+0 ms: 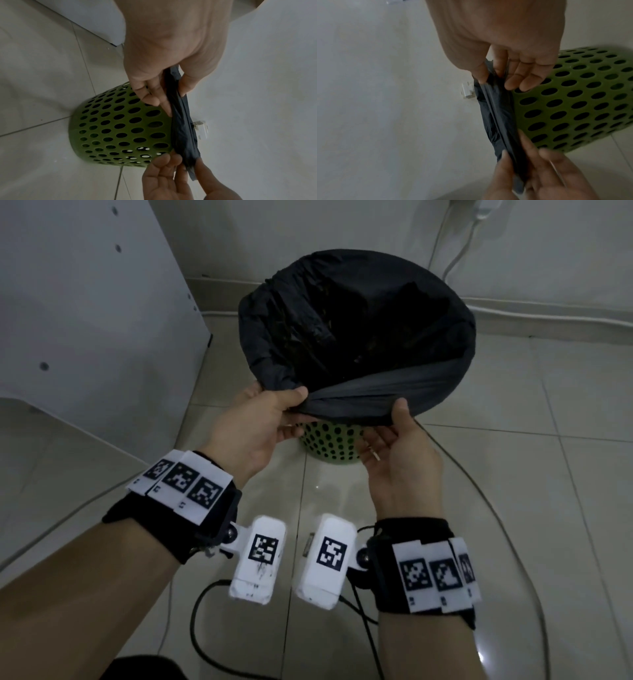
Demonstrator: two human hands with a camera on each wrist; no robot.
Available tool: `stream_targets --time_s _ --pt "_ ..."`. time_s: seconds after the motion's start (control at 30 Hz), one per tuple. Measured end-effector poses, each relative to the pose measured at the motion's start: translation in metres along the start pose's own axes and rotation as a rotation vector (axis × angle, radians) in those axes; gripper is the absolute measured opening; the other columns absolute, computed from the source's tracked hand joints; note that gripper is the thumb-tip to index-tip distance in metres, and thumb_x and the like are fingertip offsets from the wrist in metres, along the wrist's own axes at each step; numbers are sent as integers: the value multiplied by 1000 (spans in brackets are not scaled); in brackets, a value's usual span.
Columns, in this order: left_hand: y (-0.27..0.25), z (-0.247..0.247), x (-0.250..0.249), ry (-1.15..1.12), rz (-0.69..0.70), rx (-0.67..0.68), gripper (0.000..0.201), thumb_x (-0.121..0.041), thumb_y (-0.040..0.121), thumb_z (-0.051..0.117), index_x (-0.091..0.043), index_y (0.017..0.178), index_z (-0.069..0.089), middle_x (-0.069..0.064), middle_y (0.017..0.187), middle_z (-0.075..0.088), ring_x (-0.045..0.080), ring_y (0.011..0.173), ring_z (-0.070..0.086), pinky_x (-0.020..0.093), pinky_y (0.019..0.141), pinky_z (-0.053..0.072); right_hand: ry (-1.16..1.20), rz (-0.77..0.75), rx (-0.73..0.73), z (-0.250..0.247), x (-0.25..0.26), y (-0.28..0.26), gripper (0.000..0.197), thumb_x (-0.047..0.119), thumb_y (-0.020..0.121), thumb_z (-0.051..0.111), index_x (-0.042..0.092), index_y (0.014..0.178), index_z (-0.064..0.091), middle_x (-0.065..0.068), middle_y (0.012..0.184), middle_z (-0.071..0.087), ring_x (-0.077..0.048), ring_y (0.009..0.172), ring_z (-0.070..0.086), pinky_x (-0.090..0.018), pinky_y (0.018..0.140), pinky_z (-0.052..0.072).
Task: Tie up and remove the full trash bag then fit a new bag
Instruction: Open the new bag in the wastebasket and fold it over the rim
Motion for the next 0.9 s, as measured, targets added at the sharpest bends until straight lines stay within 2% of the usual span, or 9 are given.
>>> stream_targets --time_s 0.07,0.17,0.23,0.33,0.4,0.5,0.63,0.77,0.9 --pt "3 -2 0 -48 7 -36 41 -12 93 65 -4 133 54 7 102 72 21 77 69 29 57 56 -25 -4 -19 5 -4 0 20 29 95 66 10 91 66 0 65 60 -13 57 55 -29 58 50" --pt "2 1 7 -86 -44 -5 46 -26 91 70 -10 132 58 8 114 72 22 90 71 36 70 61 -78 -29 -11 13 -12 -3 22 29 97 65 13 82 64 0 66 57 -14 60 51 -31 66 47" --pt "0 4 11 -40 -59 44 49 -31 89 71 -12 133 58 9 121 71 23 98 73 39 76 61 -85 -27 49 17 -17 -5 20 29 97 64 12 87 65 -2 72 59 -15 66 53 -31 69 49" --pt "0 6 10 -64 -45 74 39 -20 95 64 -7 131 59 11 117 72 23 93 74 37 78 61 57 36 198 17 -27 -8 13 17 99 57 9 103 65 -6 87 66 -18 81 61 -31 74 53" --pt "-3 10 8 -89 -62 109 34 -12 96 60 -1 128 60 16 113 72 26 90 75 34 76 61 146 83 238 12 -34 -6 17 7 96 52 7 109 63 -9 96 68 -22 88 64 -34 76 56" --pt "-5 12 8 -75 -103 156 27 -6 97 56 4 122 61 20 108 72 27 87 75 31 75 62 96 115 166 8 -37 0 14 1 93 59 1 106 66 -13 90 68 -21 73 65 -32 64 58" --pt "-11 10 4 -27 -137 198 21 -12 98 54 -1 112 65 19 96 74 28 86 75 37 82 62 76 159 47 2 -32 1 8 -2 90 63 1 96 67 -9 75 65 -14 55 57 -26 50 53" --pt "-11 -2 3 35 -188 159 30 -31 98 55 -5 112 63 18 84 76 33 79 75 47 84 60 32 131 35 1 -29 1 10 -2 90 62 4 96 68 -8 83 66 -14 59 59 -25 50 52" --pt "-12 -5 7 135 -158 162 35 -42 96 59 -13 115 66 11 91 78 27 92 75 42 82 61 40 110 117 8 -24 3 15 -6 91 55 0 98 67 -13 87 67 -19 69 64 -28 56 56"
Point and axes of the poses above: each hand's wrist, its own y-axis towards the middle knuckle, its own z-axis out of the palm, x = y × z, the point moved 6 cm from there along y, towards the middle knuckle
